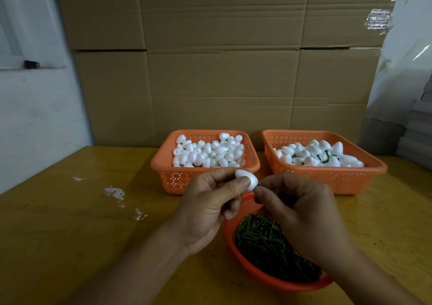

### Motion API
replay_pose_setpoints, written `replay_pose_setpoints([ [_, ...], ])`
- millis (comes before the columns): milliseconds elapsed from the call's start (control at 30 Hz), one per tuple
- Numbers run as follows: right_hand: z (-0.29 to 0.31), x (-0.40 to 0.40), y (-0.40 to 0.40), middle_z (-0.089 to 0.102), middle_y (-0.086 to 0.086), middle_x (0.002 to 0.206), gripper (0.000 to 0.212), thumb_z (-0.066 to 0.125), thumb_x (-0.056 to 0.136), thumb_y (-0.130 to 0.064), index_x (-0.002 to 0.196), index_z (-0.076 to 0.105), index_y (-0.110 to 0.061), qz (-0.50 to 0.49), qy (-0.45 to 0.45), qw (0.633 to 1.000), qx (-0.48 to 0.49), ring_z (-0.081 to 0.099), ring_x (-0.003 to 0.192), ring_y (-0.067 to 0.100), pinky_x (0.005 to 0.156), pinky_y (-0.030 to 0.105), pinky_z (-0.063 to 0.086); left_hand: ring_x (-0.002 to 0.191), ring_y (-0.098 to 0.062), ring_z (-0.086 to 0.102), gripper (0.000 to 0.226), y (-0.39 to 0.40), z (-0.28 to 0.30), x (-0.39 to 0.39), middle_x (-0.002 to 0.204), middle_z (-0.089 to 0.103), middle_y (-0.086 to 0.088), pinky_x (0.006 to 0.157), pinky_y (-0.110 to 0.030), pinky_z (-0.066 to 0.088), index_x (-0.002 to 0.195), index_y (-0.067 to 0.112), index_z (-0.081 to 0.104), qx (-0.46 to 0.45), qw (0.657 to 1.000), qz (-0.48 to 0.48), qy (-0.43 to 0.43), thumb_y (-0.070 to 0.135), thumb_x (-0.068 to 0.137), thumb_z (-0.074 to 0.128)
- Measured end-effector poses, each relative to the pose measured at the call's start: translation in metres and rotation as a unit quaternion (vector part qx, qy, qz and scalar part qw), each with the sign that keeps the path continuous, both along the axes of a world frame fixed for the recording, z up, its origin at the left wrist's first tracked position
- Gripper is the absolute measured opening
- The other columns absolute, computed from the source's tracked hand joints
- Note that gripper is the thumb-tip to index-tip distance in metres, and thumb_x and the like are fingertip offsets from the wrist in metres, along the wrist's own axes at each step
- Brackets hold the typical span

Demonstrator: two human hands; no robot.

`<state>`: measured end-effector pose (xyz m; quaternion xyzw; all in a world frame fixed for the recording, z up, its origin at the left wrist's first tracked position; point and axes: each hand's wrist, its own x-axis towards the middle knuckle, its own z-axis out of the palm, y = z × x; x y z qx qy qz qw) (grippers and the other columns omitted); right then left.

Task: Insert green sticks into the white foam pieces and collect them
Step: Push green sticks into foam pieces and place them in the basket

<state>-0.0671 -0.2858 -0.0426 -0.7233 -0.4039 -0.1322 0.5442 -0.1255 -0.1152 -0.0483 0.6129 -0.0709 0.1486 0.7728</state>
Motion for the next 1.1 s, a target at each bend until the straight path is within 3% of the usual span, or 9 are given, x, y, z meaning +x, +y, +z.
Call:
replay_pose_setpoints([
  [167,0.002,0.001,0.000,0.074,-0.002,0.070,0.014,0.071,0.078,-0.043,0.081,0.076,-0.030,0.023,0.050,0.998,0.026,0.069,0.057,0.012,0.052,0.025,0.056,0.053,-0.008,0.044,0.030,-0.002,0.000,0.000,0.061,0.049,-0.002,0.045,-0.020,0.034,0.108,0.010,0.074,0.032,0.999,0.032,-0.018,0.028,0.083,0.077],
  [300,0.002,-0.003,0.001,0.074,0.001,0.070,0.010,0.071,0.080,-0.039,0.084,0.075,-0.031,0.054,0.066,0.996,0.031,0.069,0.054,0.014,0.050,0.027,0.057,0.055,-0.009,0.048,0.025,-0.002,0.001,0.000,0.065,0.052,-0.006,0.047,-0.019,0.038,0.094,0.019,0.077,0.054,0.997,0.047,-0.032,0.040,0.080,0.074],
  [400,0.000,-0.004,0.003,0.074,0.002,0.069,0.008,0.071,0.081,-0.037,0.083,0.075,-0.030,0.067,0.086,0.993,0.035,0.069,0.054,0.014,0.050,0.024,0.054,0.057,-0.009,0.048,0.017,-0.001,0.001,-0.001,0.067,0.052,-0.006,0.050,-0.019,0.039,0.088,0.022,0.075,0.089,0.994,0.049,-0.040,0.037,0.086,0.068],
  [700,-0.003,-0.004,0.007,0.075,0.008,0.071,0.012,0.071,0.080,-0.033,0.082,0.076,-0.023,0.092,0.150,0.983,0.051,0.070,0.056,0.020,0.050,0.024,0.054,0.050,-0.005,0.043,0.027,-0.002,0.000,-0.002,0.056,0.048,0.001,0.051,-0.015,0.038,0.091,0.009,0.067,0.157,0.982,0.076,-0.079,0.035,0.093,0.061],
  [833,0.000,-0.001,0.007,0.074,0.013,0.072,0.017,0.071,0.079,-0.028,0.080,0.077,-0.012,0.119,0.205,0.969,0.069,0.069,0.055,0.023,0.048,0.024,0.052,0.049,-0.006,0.040,0.030,-0.006,-0.002,-0.001,0.055,0.045,0.004,0.049,-0.015,0.036,0.097,0.010,0.068,0.165,0.980,0.077,-0.086,0.038,0.096,0.059],
  [933,0.000,-0.003,0.008,0.073,0.016,0.072,0.019,0.071,0.080,-0.026,0.081,0.076,-0.007,0.133,0.218,0.964,0.070,0.067,0.055,0.022,0.047,0.023,0.051,0.051,-0.005,0.042,0.032,-0.008,-0.003,-0.001,0.059,0.049,0.010,0.048,-0.015,0.036,0.115,0.020,0.068,0.154,0.983,0.057,-0.087,0.042,0.094,0.057],
  [1100,0.010,0.002,0.004,0.072,0.016,0.070,0.020,0.071,0.077,-0.026,0.080,0.074,-0.006,0.097,0.252,0.957,0.103,0.063,0.051,0.020,0.043,0.022,0.046,0.052,0.000,0.049,0.043,-0.008,-0.008,0.001,0.063,0.055,0.016,0.050,-0.015,0.040,0.135,0.029,0.051,0.170,0.976,0.100,-0.087,0.047,0.095,0.051],
])
